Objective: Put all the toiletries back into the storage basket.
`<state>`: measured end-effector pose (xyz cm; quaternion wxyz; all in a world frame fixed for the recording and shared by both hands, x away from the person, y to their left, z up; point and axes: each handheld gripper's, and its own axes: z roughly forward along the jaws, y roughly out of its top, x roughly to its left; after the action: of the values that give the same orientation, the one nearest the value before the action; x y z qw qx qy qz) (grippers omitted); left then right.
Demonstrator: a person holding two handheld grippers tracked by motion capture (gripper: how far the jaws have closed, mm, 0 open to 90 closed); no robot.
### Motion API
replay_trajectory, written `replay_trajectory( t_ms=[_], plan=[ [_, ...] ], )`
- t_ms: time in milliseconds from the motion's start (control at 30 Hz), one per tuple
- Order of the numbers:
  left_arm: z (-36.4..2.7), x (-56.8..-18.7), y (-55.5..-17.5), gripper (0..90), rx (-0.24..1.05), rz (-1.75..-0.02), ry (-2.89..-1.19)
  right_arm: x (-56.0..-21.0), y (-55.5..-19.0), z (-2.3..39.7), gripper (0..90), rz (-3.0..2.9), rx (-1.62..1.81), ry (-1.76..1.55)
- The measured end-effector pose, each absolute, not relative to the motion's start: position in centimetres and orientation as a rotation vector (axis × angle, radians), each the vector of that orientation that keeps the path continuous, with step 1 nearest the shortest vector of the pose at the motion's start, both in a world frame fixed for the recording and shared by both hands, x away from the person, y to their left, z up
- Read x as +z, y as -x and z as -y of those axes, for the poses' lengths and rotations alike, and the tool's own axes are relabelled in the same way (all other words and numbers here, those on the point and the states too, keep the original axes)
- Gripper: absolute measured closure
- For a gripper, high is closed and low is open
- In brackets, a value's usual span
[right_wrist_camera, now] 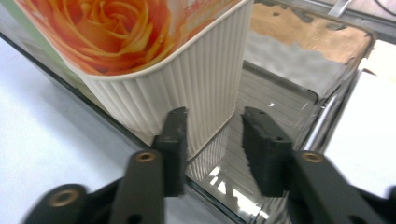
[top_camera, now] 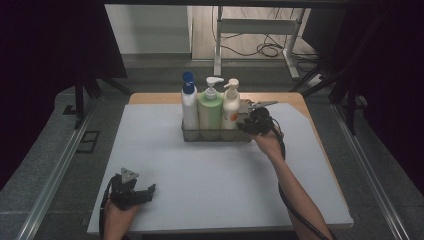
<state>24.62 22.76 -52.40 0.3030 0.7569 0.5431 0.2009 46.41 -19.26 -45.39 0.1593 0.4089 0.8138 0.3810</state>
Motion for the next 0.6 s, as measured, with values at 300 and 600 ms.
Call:
replay_trajectory(
  t_ms=[300, 600],
  plan=[
    [-22.8, -52.4, -24.6, 11.9, 0.532, -1.439, -2.006, -44.8, -45.7, 19.8, 42.2, -2.306, 1.107, -1.155],
    [-22.8, -52.4, -24.6, 11.9, 0.533, -1.439, -2.006, -43.7, -44.7, 20.1, 34.9, -2.308, 1.103, -1.097]
  ],
)
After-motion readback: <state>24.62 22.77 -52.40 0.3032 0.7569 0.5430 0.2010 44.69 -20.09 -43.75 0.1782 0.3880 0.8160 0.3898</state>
